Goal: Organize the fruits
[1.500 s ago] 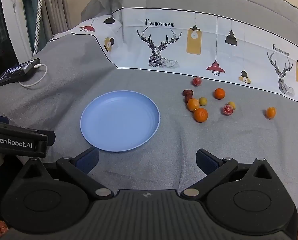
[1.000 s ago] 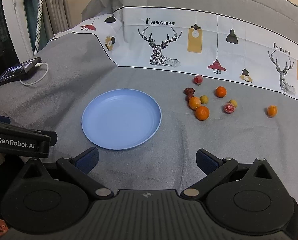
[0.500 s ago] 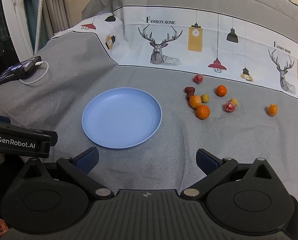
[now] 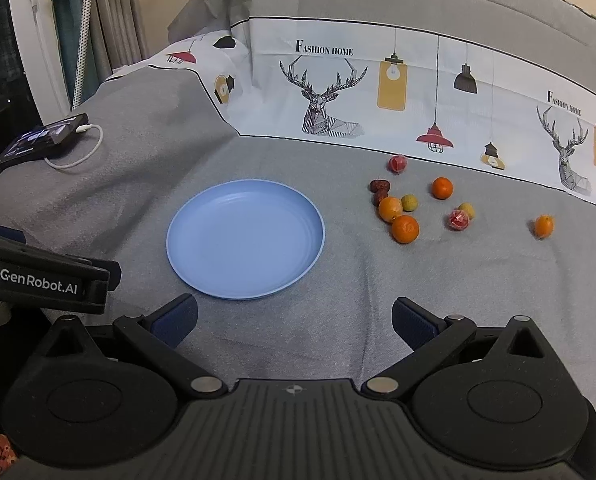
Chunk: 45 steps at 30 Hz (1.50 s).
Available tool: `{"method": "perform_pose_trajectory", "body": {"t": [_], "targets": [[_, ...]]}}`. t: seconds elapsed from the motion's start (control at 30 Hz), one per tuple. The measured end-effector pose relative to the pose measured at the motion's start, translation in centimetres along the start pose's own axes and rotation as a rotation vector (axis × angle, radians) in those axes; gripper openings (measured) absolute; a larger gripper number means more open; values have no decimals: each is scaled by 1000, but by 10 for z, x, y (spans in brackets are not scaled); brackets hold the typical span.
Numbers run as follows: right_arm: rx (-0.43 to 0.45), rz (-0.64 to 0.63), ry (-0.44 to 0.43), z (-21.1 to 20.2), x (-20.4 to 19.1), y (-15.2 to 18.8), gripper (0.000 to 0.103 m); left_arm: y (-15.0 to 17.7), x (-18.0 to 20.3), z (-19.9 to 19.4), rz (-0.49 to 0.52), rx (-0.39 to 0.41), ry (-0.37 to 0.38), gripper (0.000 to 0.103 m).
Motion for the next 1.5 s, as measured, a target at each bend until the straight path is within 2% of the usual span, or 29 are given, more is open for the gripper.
{"method": "perform_pose_trajectory", "body": {"t": [0.17,0.37,0.6,0.83,1.13,1.5], "targets": [[3,33,-18,-2,7,-2,102,-3,-1,-1,-1,0,-2,103],[12,110,-6,4,27,-7,102,-6,7,9,10,-37,-1,103],[35,215,96,18,66,-7,103,-16,31,20,63,-64,4,103],[59,280,160,31,111,1,102,-34,66,39,102,-103,36,103],[23,363,222,59,164,11,102,-54,117,70,175,-148,70,103],[-8,425,341,113,240,17,102,-89,186,130,250,-182,162,103]]}}
Point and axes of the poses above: each gripper's, at about its wrist camera, not at the fingertips, and z roughly the way its jaws point, x to its right, y to its underside, the point moved 2 cm from there along z, roughly the way its jaws point, and after that the axes turned 7 degrees about y, right-handed, at the moved point
